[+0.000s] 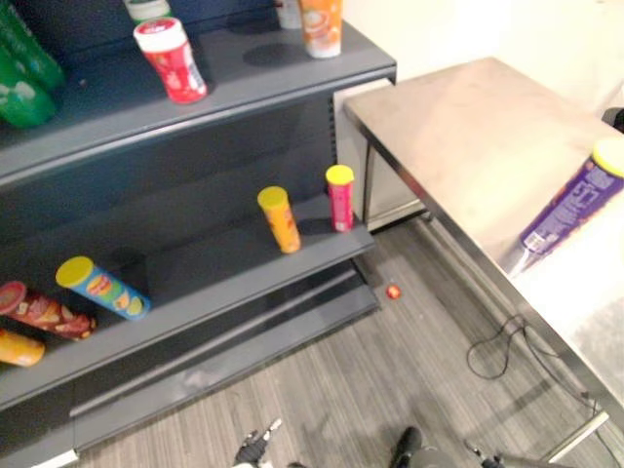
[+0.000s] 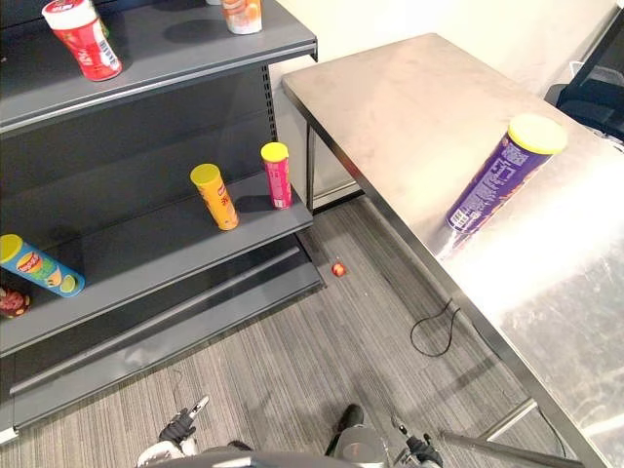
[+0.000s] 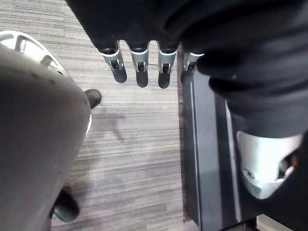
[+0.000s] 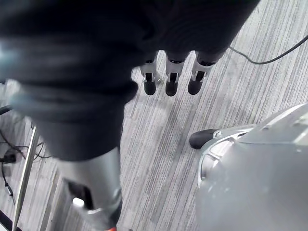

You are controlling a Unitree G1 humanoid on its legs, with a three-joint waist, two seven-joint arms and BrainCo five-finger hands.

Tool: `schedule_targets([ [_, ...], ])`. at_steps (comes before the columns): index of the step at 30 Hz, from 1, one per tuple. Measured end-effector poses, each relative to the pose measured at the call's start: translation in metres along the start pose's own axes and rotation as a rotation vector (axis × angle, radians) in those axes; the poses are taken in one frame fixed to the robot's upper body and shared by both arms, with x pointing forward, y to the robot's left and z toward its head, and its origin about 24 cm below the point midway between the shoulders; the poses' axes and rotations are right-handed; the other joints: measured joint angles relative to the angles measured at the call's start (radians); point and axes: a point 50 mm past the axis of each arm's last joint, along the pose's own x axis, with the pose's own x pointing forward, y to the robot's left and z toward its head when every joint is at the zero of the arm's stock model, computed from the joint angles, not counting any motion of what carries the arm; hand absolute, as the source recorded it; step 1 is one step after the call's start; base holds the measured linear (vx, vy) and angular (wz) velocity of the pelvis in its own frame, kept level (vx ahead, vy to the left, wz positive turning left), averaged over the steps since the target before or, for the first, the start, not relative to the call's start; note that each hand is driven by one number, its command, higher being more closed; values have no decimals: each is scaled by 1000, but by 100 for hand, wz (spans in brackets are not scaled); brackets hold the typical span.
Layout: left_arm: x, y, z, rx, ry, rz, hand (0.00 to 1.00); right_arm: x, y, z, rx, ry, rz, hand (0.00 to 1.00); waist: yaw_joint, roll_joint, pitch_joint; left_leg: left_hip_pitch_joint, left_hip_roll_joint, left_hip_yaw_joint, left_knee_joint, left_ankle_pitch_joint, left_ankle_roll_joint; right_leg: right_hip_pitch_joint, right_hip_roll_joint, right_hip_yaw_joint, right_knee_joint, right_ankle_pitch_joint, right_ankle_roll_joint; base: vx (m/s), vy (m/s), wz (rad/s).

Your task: Put the gum and the chips on the shelf.

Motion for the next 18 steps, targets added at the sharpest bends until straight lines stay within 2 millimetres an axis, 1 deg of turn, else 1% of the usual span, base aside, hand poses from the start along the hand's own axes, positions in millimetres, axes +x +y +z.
schedule_targets([
  [3,0,1,0,-5,3,5,0,0,-2,1,22,-4,-14,0,-4,11,4,-9,7,13,12,-1,0,-20,3,14,0,-10,4,-117,13,-15],
  [6,0,3,-1,-23,4,17,0,1,0,2,42,-5,-22,0,-6,19,12,-12,37,40,59,-11,-4,-36,15,37,6,-19,-8,-58,-10,-26],
  [7,0,4,0,-25,3,19,0,1,0,2,39,0,-21,0,-4,21,13,-12,57,58,92,-23,-6,-48,21,53,18,-28,-12,-37,-24,-62],
  [8,0,7,-2,-47,8,34,0,2,3,0,40,12,-17,0,-4,22,14,-12,110,85,195,-36,-11,-61,36,88,32,-42,-26,-29,-34,-73],
  [10,0,8,-3,-64,11,39,0,2,3,-1,47,20,-21,0,-2,21,16,-13,161,75,298,-35,-8,-59,48,120,35,-46,-32,-7,-73,-78],
  [11,-1,6,-5,-97,14,42,0,2,0,-1,50,26,-31,0,-1,25,22,-26,216,-39,434,-8,31,-40,72,174,39,-57,-50,46,-126,-88],
  [12,-1,6,-4,-108,12,44,0,2,-1,-2,43,29,-33,0,-1,22,24,-54,225,-125,485,7,57,-29,76,200,35,-59,-54,84,-80,-112],
  [13,-1,3,-4,-132,8,37,0,3,-3,2,44,22,-36,0,-1,20,24,-121,188,-333,544,-20,45,-24,72,246,20,-57,-56,118,-4,-101],
  [14,-1,-6,-6,-131,11,12,0,4,-7,8,39,6,-44,0,-4,28,24,-161,118,-479,547,-93,23,-23,67,293,12,-56,-56,105,41,-103],
  [15,-1,-8,-5,-128,2,5,0,4,-9,10,37,2,-50,0,0,30,24,-174,90,-521,537,-116,21,-21,66,314,8,-55,-56,125,26,-97],
  [16,-2,-8,-5,-122,-5,2,0,4,-12,10,36,2,-57,0,1,30,24,-182,48,-560,492,-141,16,-7,67,347,1,-55,-55,107,24,-74],
  [17,-1,-8,-4,-118,-6,-1,0,4,-13,10,36,3,-60,0,0,30,24,-186,35,-575,460,-144,12,-1,68,360,0,-55,-55,161,66,-95],
  [18,-2,-8,-4,-118,-9,-1,0,5,-15,12,36,-4,-62,0,3,30,24,-194,10,-618,359,-145,8,5,72,403,-3,-57,-50,105,53,-78],
])
